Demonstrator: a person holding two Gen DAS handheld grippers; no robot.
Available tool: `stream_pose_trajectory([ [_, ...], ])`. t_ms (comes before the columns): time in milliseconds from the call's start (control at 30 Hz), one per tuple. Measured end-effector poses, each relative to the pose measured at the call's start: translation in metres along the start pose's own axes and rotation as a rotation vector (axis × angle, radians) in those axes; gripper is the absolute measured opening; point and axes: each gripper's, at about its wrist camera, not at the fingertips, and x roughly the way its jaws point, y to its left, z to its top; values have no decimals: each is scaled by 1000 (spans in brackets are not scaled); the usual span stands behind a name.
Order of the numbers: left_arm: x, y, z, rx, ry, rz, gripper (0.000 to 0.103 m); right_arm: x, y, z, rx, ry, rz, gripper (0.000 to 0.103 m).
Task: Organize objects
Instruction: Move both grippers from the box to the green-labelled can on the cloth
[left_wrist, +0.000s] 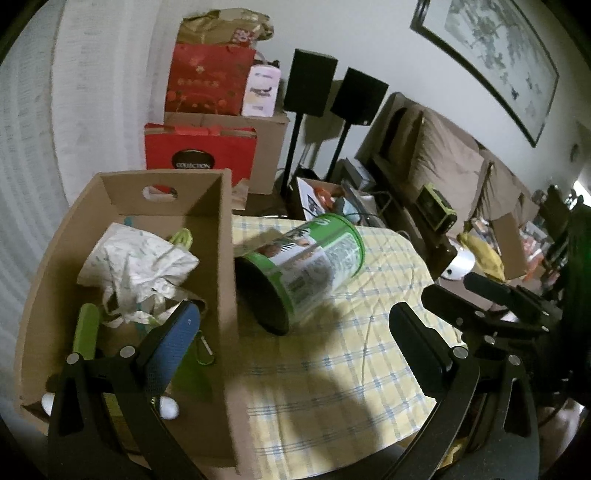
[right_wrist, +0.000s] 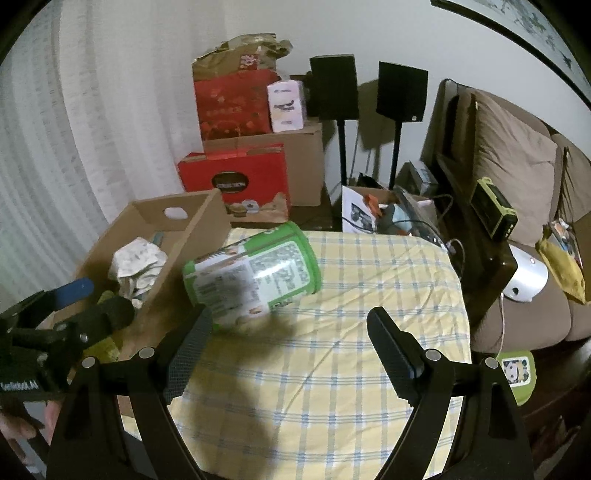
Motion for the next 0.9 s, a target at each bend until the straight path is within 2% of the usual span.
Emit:
stream_pose_trajectory([
  [200, 12, -5, 2, -21, 29, -24, 102, 5, -23, 3, 25, 1, -4, 87],
  [467, 34, -8, 3, -20, 75, -19, 83, 14, -53, 6, 78, 10, -6, 86],
  [733, 51, 0, 2, -56, 108, 4, 83, 37, -55, 24, 97, 12, 87, 85],
  [900, 59, 4, 2, -70, 114, 16, 80, 66, -43, 38, 48, 44, 125, 79],
])
